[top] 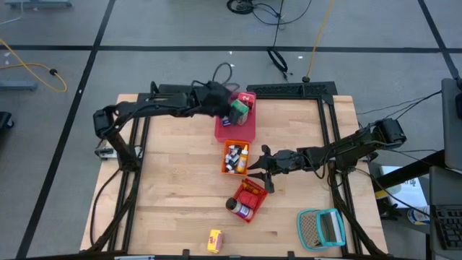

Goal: Pick & Place Kitchen Items
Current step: Put the yellow cereal box into the red bin

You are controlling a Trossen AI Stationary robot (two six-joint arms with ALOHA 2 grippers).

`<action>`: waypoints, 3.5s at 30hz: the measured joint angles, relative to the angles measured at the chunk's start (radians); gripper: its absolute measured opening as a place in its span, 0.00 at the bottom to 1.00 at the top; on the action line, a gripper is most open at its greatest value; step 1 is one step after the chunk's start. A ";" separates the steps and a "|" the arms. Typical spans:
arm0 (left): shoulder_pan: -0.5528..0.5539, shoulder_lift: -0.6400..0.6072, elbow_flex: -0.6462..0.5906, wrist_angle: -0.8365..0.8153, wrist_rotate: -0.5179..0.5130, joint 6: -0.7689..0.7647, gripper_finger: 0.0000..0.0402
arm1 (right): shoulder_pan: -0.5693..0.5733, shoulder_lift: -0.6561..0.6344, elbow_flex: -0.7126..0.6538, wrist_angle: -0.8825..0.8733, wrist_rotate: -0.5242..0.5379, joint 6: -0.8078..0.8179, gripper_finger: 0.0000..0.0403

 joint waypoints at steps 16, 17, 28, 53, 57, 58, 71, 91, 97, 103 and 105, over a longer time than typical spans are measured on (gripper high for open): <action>-0.359 -0.060 0.000 -0.361 0.029 0.343 0.37 | 0.000 0.000 0.000 0.005 0.000 0.001 0.29; -0.386 -0.060 0.000 -0.371 0.029 0.361 0.37 | 0.000 0.000 0.000 0.006 0.000 0.001 0.29; -0.647 -0.061 0.000 -0.389 0.025 0.375 0.37 | 0.000 0.000 0.000 0.008 0.000 0.002 0.29; -0.981 -0.038 -0.002 -0.305 -0.119 0.191 0.37 | 0.000 0.000 0.000 0.008 0.000 0.021 0.29; -1.003 -0.022 -0.002 -0.285 -0.139 0.190 0.37 | 0.000 0.000 0.000 0.008 0.000 0.028 0.29; -1.004 -0.014 -0.002 -0.278 -0.141 0.183 0.37 | 0.000 0.000 0.000 0.008 0.000 0.028 0.29; -1.010 0.072 -0.002 -0.240 -0.125 0.142 0.37 | 0.000 0.000 0.000 0.009 0.000 0.028 0.29; -1.001 0.109 0.001 -0.227 -0.079 0.142 0.02 | 0.000 0.000 0.000 0.009 0.000 0.028 0.29; -0.995 0.108 0.001 -0.228 -0.079 0.142 0.01 | 0.000 0.000 0.000 0.009 0.000 0.028 0.29; -0.990 0.093 -0.001 -0.239 -0.071 0.146 0.00 | 0.000 0.000 0.000 0.009 0.000 0.028 0.29; -0.984 0.089 -0.001 -0.242 -0.069 0.150 0.00 | 0.000 0.000 0.000 0.009 0.000 0.028 0.29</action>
